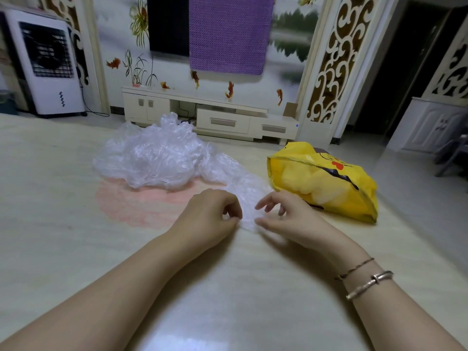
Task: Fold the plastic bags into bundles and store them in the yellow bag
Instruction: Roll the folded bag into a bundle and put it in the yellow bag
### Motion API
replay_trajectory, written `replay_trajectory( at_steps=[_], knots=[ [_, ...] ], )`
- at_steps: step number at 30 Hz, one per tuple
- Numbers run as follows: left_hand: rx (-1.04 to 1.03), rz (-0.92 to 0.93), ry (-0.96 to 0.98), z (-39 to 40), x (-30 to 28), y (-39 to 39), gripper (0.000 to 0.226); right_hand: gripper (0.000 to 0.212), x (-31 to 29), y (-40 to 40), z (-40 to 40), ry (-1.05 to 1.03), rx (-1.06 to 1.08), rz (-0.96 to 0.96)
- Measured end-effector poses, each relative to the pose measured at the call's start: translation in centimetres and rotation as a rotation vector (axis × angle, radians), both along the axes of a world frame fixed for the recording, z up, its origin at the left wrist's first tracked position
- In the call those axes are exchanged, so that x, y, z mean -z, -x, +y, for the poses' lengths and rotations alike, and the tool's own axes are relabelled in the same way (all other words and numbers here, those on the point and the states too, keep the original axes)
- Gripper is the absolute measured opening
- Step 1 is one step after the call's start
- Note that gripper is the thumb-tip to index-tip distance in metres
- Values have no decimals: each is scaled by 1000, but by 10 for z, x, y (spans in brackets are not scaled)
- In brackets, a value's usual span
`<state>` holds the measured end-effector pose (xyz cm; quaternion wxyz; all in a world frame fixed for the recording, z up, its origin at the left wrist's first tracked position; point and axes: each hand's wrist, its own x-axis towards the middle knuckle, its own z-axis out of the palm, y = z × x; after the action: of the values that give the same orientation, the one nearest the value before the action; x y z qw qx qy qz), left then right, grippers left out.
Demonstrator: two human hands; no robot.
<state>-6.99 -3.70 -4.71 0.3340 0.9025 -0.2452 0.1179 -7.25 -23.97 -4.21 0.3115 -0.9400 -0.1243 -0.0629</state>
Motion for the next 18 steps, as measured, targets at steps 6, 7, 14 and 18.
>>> replay_trajectory(
  at_steps=[6, 7, 14, 18],
  knots=[
    [50, 72, 171, 1, -4, 2, 10, 8, 4, 1, 6, 75, -32, -62],
    [60, 80, 218, 0, -6, 3, 10, 6, 3, 1, 7, 56, -33, -71],
    [15, 169, 658, 2, -20, 3, 9, 21, -18, 8, 14, -414, -30, -109],
    [-29, 198, 757, 5, -25, 1, 21, 27, -34, 14, 14, -870, -71, -63]
  ],
)
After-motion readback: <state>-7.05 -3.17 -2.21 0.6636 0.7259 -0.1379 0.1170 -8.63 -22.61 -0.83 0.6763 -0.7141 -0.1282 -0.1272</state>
